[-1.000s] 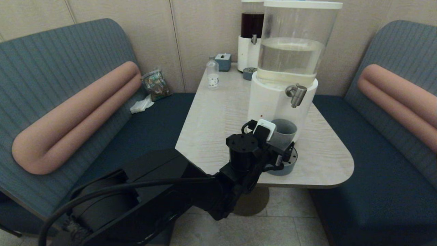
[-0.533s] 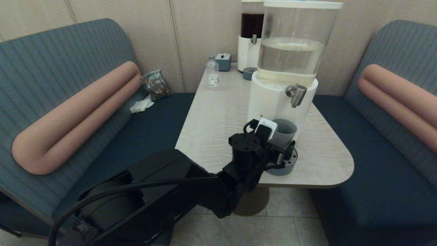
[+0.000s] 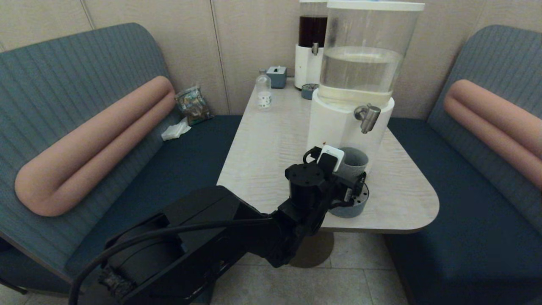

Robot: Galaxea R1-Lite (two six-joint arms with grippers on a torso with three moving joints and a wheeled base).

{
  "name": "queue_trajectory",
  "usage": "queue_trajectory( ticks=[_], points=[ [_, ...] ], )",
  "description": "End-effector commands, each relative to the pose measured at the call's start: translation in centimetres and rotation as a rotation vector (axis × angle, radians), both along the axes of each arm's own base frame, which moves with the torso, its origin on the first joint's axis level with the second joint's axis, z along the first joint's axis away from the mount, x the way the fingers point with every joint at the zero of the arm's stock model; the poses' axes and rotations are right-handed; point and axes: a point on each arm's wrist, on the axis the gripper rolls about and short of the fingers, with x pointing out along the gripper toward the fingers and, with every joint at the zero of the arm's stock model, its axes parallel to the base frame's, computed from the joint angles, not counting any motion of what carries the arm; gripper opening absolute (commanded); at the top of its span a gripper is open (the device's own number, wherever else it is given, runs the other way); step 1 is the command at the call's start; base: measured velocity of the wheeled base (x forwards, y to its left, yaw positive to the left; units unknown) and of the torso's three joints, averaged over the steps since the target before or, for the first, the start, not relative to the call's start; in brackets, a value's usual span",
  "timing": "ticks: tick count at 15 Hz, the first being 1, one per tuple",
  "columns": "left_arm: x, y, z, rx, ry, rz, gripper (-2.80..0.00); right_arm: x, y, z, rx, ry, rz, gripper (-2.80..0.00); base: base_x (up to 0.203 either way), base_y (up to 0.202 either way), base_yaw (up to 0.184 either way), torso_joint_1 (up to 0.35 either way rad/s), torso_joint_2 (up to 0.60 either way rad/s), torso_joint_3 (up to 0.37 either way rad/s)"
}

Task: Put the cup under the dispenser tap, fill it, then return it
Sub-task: Place the cup next to the water dispenser

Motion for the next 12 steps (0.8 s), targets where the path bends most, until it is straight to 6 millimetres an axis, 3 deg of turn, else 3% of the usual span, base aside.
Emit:
queue_trajectory(
  ticks=[1, 6, 7, 12],
  points=[
    [0.19, -0.14, -0.04, -0.004, -0.005, 0.003, 0.0, 0.0, 0.0, 0.0, -0.001, 0.0, 0.0, -2.8, 0.0, 0.0, 0.0, 0.0, 0.0, 0.0],
    [0.71, -0.13, -0.17, -0.012, -0.008, 0.03, 0.0, 0.0, 0.0, -0.02, -0.001, 0.0, 0.001, -2.8, 0.0, 0.0, 0.0, 0.0, 0.0, 0.0],
    [0.66, -0.11, 0.02, -0.017, -0.012, 0.029, -2.8, 0.0, 0.0, 0.0, -0.001, 0.0, 0.0, -2.8, 0.0, 0.0, 0.0, 0.0, 0.0, 0.0],
    [0.54, -0.06, 0.27, -0.02, -0.015, 0.028, -2.8, 0.0, 0.0, 0.0, -0.001, 0.0, 0.0, -2.8, 0.0, 0.0, 0.0, 0.0, 0.0, 0.0]
  ],
)
